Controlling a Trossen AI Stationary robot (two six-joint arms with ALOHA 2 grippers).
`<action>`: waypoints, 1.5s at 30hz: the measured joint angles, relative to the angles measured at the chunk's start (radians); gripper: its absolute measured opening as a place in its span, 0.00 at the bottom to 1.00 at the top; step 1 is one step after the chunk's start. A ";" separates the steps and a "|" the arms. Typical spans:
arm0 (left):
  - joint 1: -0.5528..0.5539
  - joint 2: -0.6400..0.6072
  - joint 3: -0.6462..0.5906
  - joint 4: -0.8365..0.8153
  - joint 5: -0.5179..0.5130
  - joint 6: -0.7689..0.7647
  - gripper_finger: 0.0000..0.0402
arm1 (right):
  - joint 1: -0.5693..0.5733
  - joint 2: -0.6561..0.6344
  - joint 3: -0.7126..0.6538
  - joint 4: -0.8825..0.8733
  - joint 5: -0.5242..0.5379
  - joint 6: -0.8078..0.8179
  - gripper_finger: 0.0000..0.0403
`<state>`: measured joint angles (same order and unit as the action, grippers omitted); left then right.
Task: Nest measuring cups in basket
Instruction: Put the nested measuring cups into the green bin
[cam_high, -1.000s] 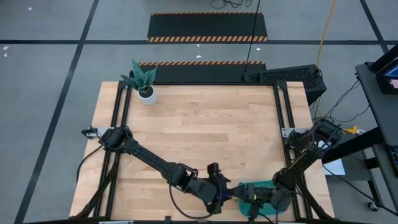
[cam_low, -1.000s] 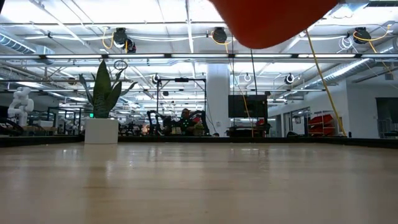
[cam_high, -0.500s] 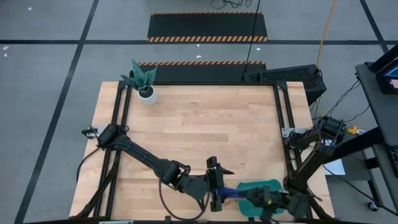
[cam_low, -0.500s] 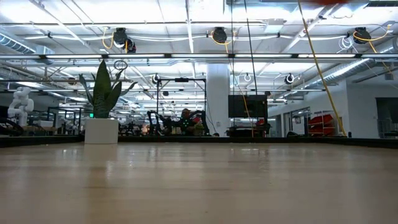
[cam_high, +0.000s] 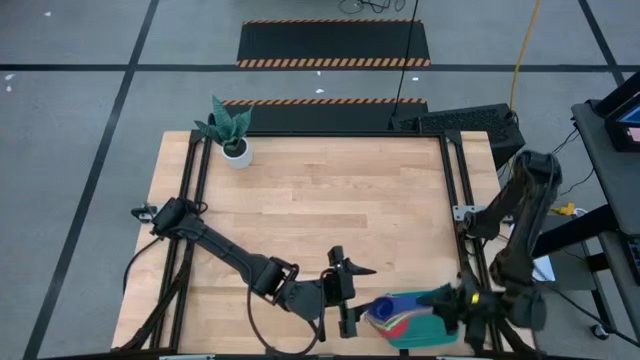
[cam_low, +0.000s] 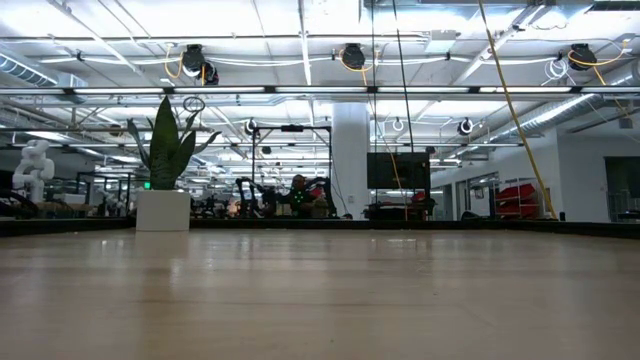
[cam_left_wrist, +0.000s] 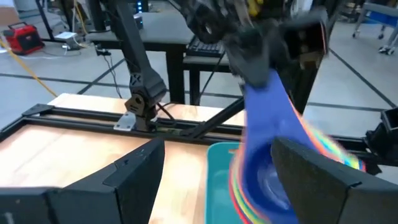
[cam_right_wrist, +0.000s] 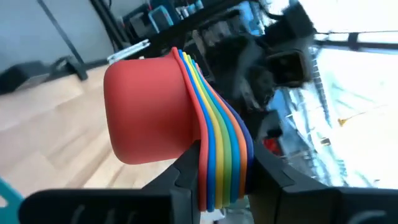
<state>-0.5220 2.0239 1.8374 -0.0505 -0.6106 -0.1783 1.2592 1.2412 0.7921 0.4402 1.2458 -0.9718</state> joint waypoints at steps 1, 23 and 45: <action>0.000 0.000 0.000 0.000 -0.010 -0.001 0.73 | -0.001 -0.037 0.000 -0.034 -0.013 0.027 0.18; -0.049 0.000 0.000 -0.005 -0.198 -0.067 0.73 | 0.030 -0.188 -0.001 -0.634 -0.289 0.346 0.18; -0.016 0.042 0.000 0.066 -0.277 -0.197 0.73 | 0.025 -0.191 -0.145 -0.769 -0.441 0.370 0.18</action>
<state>-0.5380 2.0658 1.8378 0.0156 -0.8877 -0.3751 1.2842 1.0504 0.6469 -0.3288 0.8050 -0.6021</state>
